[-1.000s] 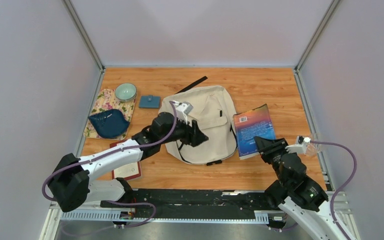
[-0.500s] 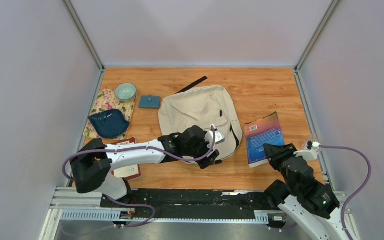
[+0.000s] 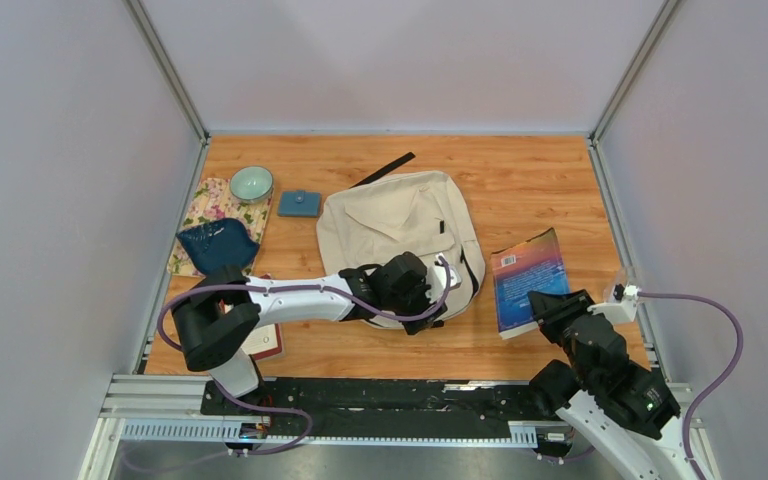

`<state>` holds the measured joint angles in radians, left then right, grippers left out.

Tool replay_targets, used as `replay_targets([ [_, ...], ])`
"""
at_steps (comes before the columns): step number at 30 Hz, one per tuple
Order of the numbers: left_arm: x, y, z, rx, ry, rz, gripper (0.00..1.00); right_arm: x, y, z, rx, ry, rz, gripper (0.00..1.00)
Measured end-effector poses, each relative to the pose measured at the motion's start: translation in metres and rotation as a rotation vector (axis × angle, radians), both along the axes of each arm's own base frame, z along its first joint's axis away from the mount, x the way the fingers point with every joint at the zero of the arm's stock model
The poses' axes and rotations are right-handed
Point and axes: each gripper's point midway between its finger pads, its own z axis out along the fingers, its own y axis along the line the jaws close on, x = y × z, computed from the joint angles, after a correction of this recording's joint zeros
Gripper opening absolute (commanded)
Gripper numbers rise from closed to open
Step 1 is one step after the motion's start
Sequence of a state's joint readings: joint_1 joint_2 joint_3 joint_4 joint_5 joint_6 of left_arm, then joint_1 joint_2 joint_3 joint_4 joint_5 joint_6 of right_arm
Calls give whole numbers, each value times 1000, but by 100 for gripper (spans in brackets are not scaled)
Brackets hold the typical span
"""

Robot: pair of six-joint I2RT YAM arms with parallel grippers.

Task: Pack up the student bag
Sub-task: Place the book in the student bag.

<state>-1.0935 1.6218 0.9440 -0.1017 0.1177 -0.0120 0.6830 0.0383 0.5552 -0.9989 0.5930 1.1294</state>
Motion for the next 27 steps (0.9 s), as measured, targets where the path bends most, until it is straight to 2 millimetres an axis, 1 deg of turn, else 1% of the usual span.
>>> replay_targets([
  [1, 1, 0, -2, 5, 0, 1, 60, 0, 0, 0, 0, 0, 0, 0],
  [3, 1, 1, -6, 16, 0, 5, 53, 0, 0, 0, 0, 0, 0, 0],
  [4, 2, 1, -7, 19, -1, 8, 44, 0, 0, 0, 2, -1, 0, 0],
  [6, 3, 2, -8, 25, -5, 8, 35, 0, 0, 0, 4, -1, -1, 0],
  [7, 3, 2, -8, 26, -5, 10, 27, 0, 0, 1, 5, -3, -2, 0],
  [9, 3, 1, -8, 25, -5, 10, 18, 0, 0, 1, 6, -4, -2, 0],
  [10, 3, 1, -8, 25, -6, 9, 14, 0, 0, 1, 8, -5, -2, 0],
  [12, 3, 1, -8, 25, -9, 9, 13, -1, 0, 1, 12, -6, -3, 0],
  [13, 3, 1, -8, 26, -12, 9, 8, -1, 0, 1, 14, -7, -4, 0],
  [14, 3, 1, -7, 26, -13, 9, 6, -1, 0, 1, 15, -6, -4, 0],
  [15, 3, 1, -8, 27, -13, 8, 0, -1, 0, 1, 16, -6, -4, 0],
  [21, 4, 0, -4, 19, -14, 18, 0, -3, -2, -5, 10, 19, -9, 0],
  [24, 6, 1, 4, 5, -29, 27, 0, -7, -4, -12, -1, 47, -8, 0],
  [27, 11, 0, 23, -17, -58, 44, 0, -12, -6, -19, -12, 79, -6, 0],
])
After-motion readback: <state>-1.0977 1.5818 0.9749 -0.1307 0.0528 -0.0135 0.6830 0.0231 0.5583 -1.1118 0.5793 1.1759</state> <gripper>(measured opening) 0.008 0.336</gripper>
